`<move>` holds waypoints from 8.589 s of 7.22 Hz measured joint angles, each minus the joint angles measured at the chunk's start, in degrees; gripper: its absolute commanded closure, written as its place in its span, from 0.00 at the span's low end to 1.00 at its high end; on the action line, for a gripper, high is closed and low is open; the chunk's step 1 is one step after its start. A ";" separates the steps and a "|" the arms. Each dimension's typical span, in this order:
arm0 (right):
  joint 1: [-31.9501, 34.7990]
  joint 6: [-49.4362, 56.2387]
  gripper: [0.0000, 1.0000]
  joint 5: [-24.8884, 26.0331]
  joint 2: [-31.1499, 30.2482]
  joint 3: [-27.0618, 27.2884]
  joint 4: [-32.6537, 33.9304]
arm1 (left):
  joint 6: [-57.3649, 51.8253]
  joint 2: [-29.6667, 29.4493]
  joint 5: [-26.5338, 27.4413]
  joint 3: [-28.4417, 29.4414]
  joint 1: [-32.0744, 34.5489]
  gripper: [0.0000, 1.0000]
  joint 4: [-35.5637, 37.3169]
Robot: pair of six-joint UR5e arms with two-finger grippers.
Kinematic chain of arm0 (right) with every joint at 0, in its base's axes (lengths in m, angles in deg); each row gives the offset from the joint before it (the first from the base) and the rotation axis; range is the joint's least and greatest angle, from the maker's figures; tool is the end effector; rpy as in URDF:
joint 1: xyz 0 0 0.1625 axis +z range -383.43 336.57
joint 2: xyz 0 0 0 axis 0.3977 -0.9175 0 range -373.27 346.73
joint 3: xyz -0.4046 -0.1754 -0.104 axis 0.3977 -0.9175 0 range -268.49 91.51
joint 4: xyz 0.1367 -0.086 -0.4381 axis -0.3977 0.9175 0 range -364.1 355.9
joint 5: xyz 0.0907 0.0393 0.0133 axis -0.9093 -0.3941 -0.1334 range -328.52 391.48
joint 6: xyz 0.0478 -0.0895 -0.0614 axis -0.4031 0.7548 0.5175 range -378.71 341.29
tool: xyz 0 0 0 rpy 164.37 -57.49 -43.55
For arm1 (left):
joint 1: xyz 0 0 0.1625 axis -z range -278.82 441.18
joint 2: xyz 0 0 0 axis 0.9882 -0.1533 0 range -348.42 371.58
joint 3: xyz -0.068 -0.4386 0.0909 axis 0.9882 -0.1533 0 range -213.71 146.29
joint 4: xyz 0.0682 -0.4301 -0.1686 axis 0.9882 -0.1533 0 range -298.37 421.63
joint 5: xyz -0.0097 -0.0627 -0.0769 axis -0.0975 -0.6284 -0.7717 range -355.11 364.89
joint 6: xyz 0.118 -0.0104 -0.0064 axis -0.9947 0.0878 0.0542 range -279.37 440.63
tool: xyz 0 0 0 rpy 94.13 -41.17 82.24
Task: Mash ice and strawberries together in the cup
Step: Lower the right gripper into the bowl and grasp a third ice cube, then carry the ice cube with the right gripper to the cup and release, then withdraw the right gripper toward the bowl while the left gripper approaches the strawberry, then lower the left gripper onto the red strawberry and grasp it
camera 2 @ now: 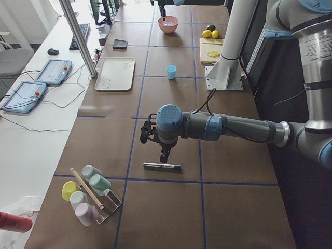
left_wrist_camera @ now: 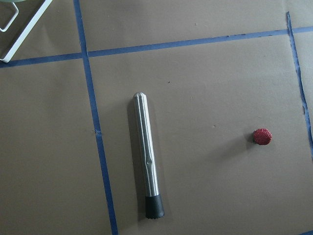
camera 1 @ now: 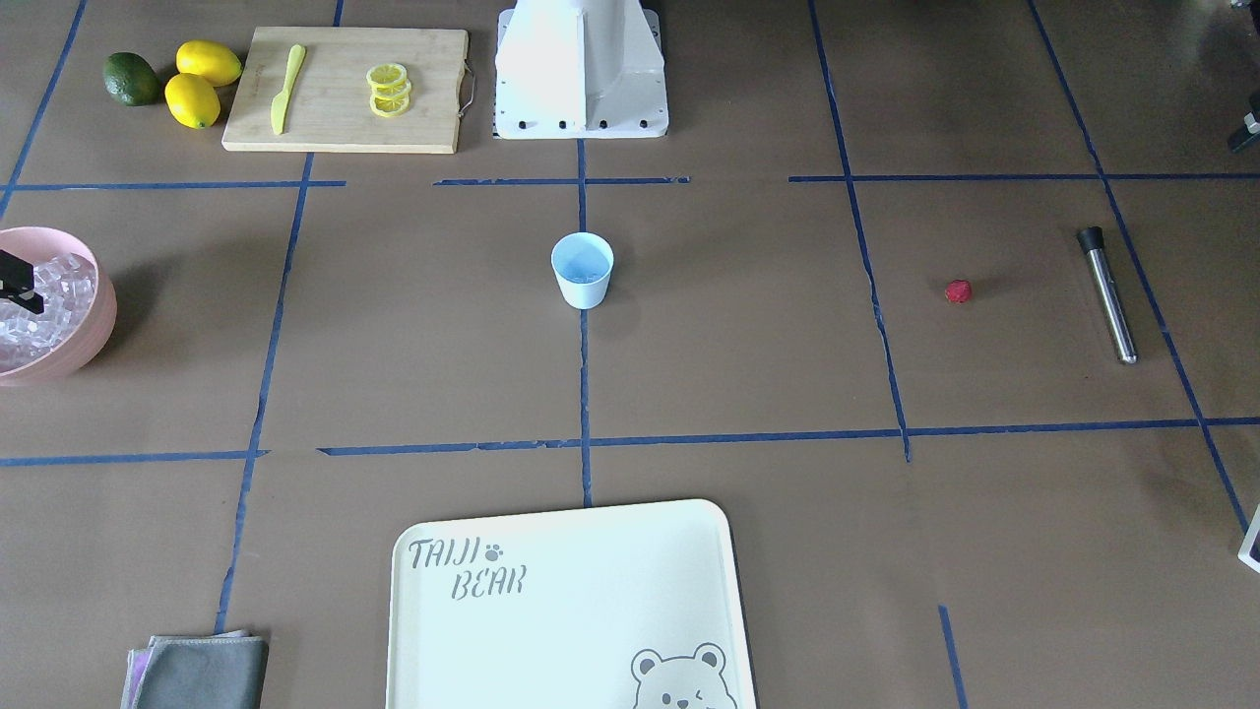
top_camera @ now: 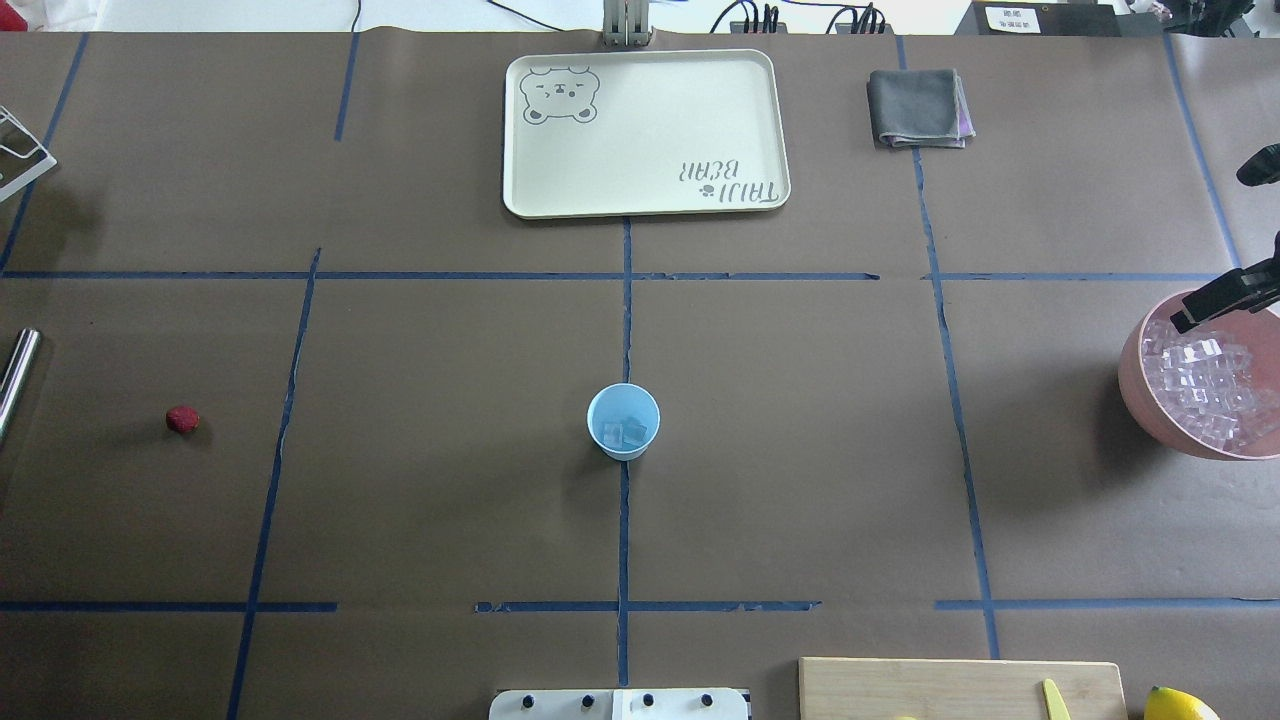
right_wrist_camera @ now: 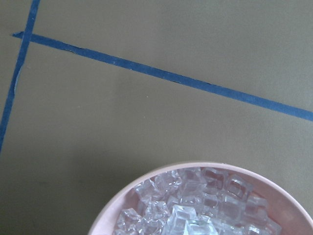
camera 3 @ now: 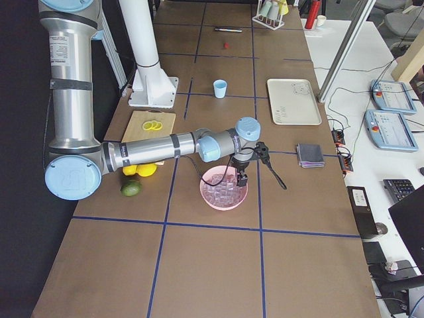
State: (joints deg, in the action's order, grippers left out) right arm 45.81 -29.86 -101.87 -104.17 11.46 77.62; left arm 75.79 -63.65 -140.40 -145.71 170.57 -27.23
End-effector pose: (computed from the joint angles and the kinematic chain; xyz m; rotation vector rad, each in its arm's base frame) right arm -0.1484 -0.5380 0.5977 0.0707 -0.8032 -0.2729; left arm -0.0312 -0.4350 0.6008 0.1334 0.9605 0.1388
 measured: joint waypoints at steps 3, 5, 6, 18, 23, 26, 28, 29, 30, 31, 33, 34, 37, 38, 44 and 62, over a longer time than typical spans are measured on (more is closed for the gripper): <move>-0.34 -0.07 0.02 0.58 -0.62 -2.04 -1.55 | 0.00 0.00 0.00 -0.11 0.00 0.00 -0.02; -1.07 -0.28 0.03 0.59 -0.70 -2.66 -1.81 | 0.00 0.00 0.00 -0.20 0.00 0.00 -0.02; -1.52 -0.27 0.06 0.64 -0.84 -2.77 -1.87 | 0.00 0.00 0.00 -0.22 0.00 0.00 -0.01; -3.93 -0.61 1.00 2.54 -1.23 -3.11 -1.83 | 0.00 0.00 0.00 -0.60 0.00 0.00 0.00; -4.43 -9.76 1.00 1.44 2.32 13.17 8.62 | 0.00 0.00 -0.08 -0.71 0.00 0.00 0.00; -16.40 -41.94 1.00 2.16 14.24 18.41 9.91 | 0.00 0.00 -0.05 -0.64 -0.07 0.00 0.02; -30.27 -62.04 1.00 11.95 24.67 16.87 9.95 | 0.00 0.00 -0.14 -0.67 -0.04 0.00 0.02; -36.20 -69.33 1.00 17.24 29.78 14.30 9.90 | 0.00 0.00 -0.72 -0.63 -0.01 0.00 0.01; -40.41 -73.82 1.00 21.13 34.26 10.81 9.74 | 0.02 0.00 -1.62 -0.52 -0.02 0.00 0.00; -43.28 -76.10 1.00 24.05 37.84 7.00 9.17 | 0.06 0.00 -2.16 -0.45 -0.05 0.00 0.00; -45.22 -77.75 1.00 26.39 40.25 2.43 5.63 | 0.03 0.00 -2.46 -0.48 -0.08 0.00 0.00; -45.41 -77.96 1.00 26.65 40.53 1.53 4.73 | 0.01 0.00 -2.49 -0.52 -0.08 0.00 0.00; -45.43 -78.06 0.98 27.33 40.60 0.99 4.24 | 0.00 0.00 -2.55 -0.64 -0.07 0.00 0.00; -45.43 -78.04 0.94 28.14 40.61 0.97 4.21 | 0.00 0.00 -2.55 -0.65 -0.07 0.00 0.00; -45.15 -77.72 0.00 29.43 40.65 0.53 4.30 | 0.24 -0.02 -2.55 -0.63 -0.09 0.00 -0.01; 6.10 1.26 0.00 0.63 -2.85 18.37 18.36 | 58.59 -13.41 27.38 10.67 -43.76 0.00 -29.50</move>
State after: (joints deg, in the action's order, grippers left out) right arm 51.91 -28.60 -101.24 -107.03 29.83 95.97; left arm 134.39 -77.06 -113.01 -135.05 126.80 -56.73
